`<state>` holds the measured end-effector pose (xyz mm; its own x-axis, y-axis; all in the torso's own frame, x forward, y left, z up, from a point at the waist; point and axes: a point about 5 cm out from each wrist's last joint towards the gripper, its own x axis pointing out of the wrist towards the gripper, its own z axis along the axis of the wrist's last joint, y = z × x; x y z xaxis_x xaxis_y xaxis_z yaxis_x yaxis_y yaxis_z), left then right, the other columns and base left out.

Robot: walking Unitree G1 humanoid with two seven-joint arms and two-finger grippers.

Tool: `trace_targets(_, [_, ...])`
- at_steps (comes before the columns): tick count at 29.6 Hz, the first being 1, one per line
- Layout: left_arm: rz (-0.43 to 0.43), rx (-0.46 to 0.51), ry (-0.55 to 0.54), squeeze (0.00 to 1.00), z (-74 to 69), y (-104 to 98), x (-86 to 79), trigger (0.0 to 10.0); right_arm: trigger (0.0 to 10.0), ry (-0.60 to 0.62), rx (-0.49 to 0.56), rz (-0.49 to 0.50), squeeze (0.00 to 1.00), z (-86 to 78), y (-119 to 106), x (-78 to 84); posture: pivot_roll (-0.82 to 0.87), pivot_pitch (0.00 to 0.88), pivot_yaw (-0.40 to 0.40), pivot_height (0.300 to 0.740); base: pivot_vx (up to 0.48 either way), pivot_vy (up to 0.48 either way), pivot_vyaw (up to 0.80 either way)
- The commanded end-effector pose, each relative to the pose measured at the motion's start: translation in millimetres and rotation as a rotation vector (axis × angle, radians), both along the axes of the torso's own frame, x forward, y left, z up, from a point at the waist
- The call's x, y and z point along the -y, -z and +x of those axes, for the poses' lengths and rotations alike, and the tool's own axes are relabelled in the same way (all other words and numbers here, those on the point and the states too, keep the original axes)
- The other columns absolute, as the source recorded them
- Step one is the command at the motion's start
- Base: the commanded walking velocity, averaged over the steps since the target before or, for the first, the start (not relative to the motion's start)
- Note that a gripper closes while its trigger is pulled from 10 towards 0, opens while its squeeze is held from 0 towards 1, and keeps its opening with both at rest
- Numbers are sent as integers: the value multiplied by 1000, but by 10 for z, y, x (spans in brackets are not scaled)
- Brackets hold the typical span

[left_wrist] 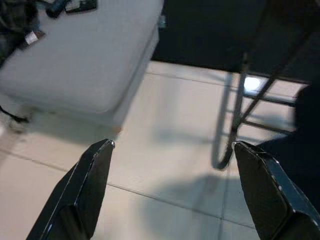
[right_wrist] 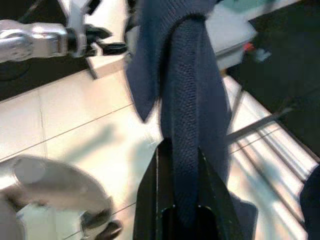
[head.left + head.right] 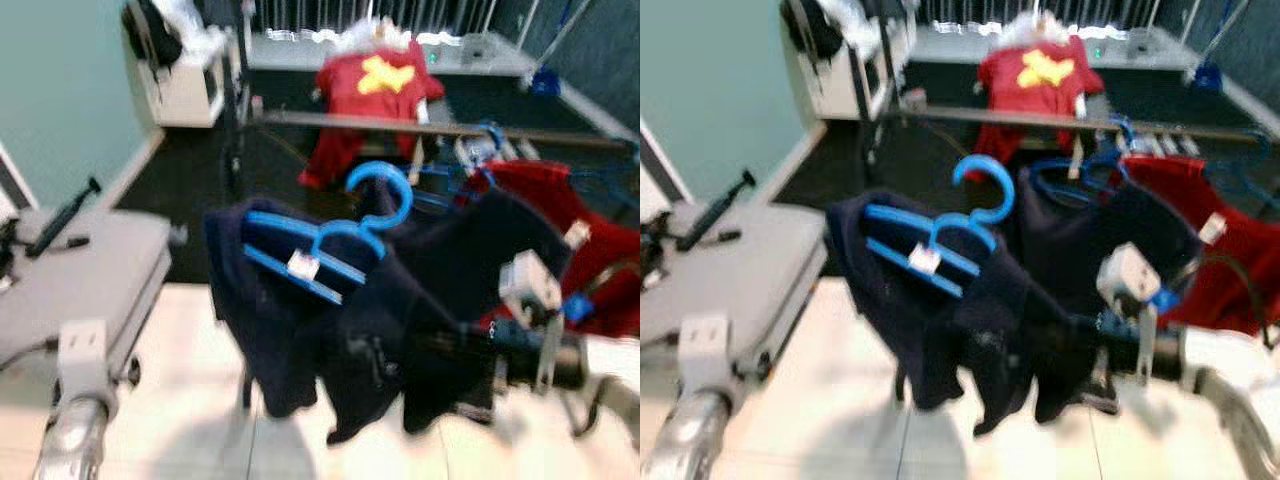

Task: Hang hanger

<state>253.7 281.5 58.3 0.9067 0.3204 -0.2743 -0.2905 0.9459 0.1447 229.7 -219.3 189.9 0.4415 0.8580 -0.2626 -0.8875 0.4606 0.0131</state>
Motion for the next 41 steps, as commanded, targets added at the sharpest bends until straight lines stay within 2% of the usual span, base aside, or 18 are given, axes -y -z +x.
trace_targets(1, [-33,70,69,0,57,-164,-50,10000,0,-31,43,2,0,-33,-132,19,42,36,-34,740,0,0,0])
trace_targets(3, [-207,295,341,0,243,-730,38,10000,0,16,89,-27,0,35,-220,109,47,37,-39,740,0,0,0])
trace_targets(4, [-207,295,341,0,243,-730,38,10000,0,16,89,-27,0,35,-220,109,47,37,-39,740,0,0,0])
trace_targets(5, [-252,379,477,0,266,-974,114,10000,0,46,115,-36,0,92,-248,117,47,37,-39,740,0,0,0])
trace_targets(7, [-252,379,477,0,266,-974,114,10000,0,46,115,-36,0,92,-248,117,47,37,-39,740,0,0,0])
trace_targets(8, [-296,453,604,0,270,-1193,233,10000,0,78,145,-30,0,173,-259,77,48,38,-37,740,0,0,0])
trace_targets(9, [-296,453,604,0,270,-1193,233,10000,0,78,145,-30,0,173,-259,77,48,38,-37,740,0,0,0])
trace_targets(11, [-359,550,771,0,273,-1491,562,10000,0,106,199,36,0,338,-252,-156,51,42,-32,740,0,0,0])
trace_targets(12, [-359,550,771,0,273,-1491,562,10000,0,106,199,36,0,338,-252,-156,51,42,-32,740,0,0,0])
trace_targets(13, [-413,614,797,0,300,-1610,827,10000,0,136,233,91,0,478,-248,-357,54,45,-33,740,0,0,0])
trace_targets(17, [-476,663,802,0,315,-1666,1024,10000,0,177,255,119,0,603,-245,-461,56,46,-35,740,0,0,0])
trace_targets(28, [-412,610,898,0,256,-1677,1137,10000,0,252,294,167,0,776,-341,-462,66,58,-42,740,0,0,0])
trace_targets(30, [-368,589,875,0,277,-1662,1147,10000,0,242,295,173,0,777,-351,-478,66,60,-42,740,0,0,0])
trace_targets(31, [-317,566,771,0,367,-1617,1139,10000,0,218,293,177,0,752,-352,-509,69,62,-42,740,0,0,0])
trace_targets(32, [-317,566,771,0,367,-1617,1139,10000,0,218,293,177,0,752,-352,-509,69,62,-42,740,0,0,0])
trace_targets(34, [-242,540,629,0,478,-1551,1224,10000,0,182,292,188,0,711,-357,-555,59,63,-39,740,0,0,0])
trace_targets(36, [-242,540,629,0,478,-1551,1224,10000,0,182,292,188,0,711,-357,-555,59,63,-39,740,0,0,0])
trace_targets(41, [-283,576,598,0,541,-1607,1451,10000,0,127,280,196,0,640,-347,-604,56,65,-41,740,0,0,0])
